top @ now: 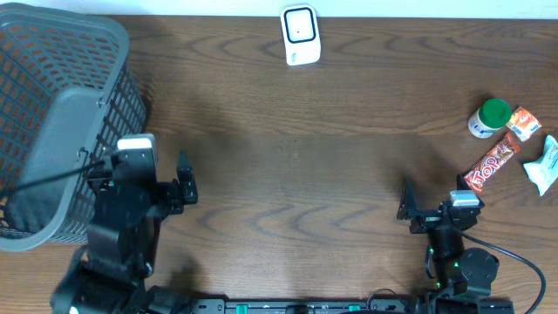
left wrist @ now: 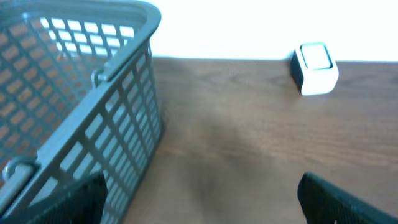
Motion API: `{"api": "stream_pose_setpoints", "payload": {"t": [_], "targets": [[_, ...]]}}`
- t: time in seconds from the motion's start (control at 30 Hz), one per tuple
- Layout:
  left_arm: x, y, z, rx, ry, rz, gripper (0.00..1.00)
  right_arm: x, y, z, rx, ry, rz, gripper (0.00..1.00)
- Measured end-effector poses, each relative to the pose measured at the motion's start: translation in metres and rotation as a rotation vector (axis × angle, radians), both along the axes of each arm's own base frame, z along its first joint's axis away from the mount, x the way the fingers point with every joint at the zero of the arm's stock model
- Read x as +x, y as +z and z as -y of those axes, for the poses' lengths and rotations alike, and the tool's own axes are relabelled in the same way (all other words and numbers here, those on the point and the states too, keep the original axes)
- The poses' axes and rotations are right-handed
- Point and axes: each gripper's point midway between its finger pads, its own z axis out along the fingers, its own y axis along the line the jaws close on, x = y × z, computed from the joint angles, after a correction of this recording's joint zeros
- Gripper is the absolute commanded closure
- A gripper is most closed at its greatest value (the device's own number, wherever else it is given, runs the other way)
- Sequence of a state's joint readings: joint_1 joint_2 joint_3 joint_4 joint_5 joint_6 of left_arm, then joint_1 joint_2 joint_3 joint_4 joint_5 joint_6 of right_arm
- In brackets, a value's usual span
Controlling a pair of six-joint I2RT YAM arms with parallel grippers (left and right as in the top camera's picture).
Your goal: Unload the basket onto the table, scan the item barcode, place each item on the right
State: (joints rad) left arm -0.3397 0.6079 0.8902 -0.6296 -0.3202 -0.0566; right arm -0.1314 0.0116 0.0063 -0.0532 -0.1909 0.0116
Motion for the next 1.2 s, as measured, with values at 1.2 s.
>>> {"api": "stream_pose_setpoints", "payload": {"t": [1.2], "targets": [[0.006, -0.106, -0.028, -0.029, 0.061, 0.445, 0.02, 0.0, 0.0, -0.001, 0.0, 0.003, -0.001, 0.01]]}}
